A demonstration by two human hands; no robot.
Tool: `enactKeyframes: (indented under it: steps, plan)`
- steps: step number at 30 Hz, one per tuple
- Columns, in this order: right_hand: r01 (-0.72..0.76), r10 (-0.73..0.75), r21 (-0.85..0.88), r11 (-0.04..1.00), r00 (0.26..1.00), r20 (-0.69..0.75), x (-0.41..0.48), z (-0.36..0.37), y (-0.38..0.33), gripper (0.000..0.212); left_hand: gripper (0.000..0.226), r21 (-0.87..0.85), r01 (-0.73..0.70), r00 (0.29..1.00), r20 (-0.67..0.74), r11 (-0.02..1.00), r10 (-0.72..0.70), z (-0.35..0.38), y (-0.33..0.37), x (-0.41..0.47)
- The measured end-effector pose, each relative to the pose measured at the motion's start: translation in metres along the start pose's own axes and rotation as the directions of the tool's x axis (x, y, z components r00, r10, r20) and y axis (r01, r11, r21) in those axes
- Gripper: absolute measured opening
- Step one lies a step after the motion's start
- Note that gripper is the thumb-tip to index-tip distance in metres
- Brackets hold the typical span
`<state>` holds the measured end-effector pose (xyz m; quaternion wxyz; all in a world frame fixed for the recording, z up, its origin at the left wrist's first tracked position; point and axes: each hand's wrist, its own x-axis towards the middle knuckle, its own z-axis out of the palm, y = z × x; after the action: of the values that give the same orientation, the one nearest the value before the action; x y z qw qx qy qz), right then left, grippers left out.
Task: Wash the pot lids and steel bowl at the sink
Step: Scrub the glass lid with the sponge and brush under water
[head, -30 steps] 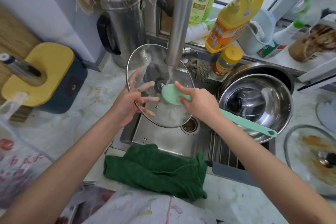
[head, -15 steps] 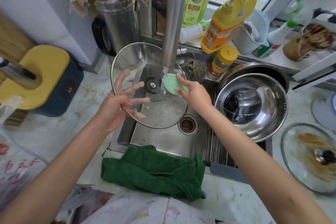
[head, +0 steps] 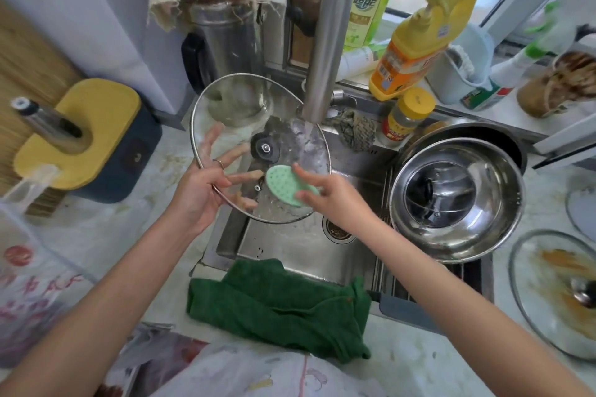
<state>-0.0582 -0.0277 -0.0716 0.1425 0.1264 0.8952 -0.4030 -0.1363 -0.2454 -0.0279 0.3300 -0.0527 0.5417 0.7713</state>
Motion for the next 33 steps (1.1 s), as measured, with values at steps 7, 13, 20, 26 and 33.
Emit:
enactKeyframes:
  steps: [7, 13, 20, 26, 33]
  plan:
    - [-0.059, 0.048, 0.103, 0.993, 0.993, 0.112, -0.008, -0.001, -0.01, 0.054, 0.09, 0.033, -0.009, 1.0, 0.022, 0.999, 0.009, 0.001, 0.002, 0.001]
    - [-0.32, 0.305, -0.032, 0.947, 0.924, -0.23, 0.021, -0.044, 0.017, 0.049, 0.094, 0.018, 0.032, 0.997, 0.069, 0.999, -0.033, -0.003, 0.0, -0.002]
    - [-0.15, 0.091, -0.297, 0.943, 0.975, -0.204, 0.039, -0.012, -0.031, 0.057, 0.094, -0.066, 0.139, 0.981, 0.146, 0.988, -0.128, 0.006, -0.011, -0.005]
    - [0.027, -0.006, -0.136, 0.99, 0.988, 0.151, -0.006, -0.01, -0.025, 0.059, 0.134, -0.18, 0.173, 0.981, 0.118, 0.968, -0.153, -0.009, -0.022, -0.006]
    - [-0.035, 0.03, -0.092, 0.995, 0.998, -0.056, 0.024, -0.008, -0.027, 0.059, 0.105, -0.074, 0.211, 0.962, 0.191, 0.975, -0.194, -0.005, -0.023, -0.006]
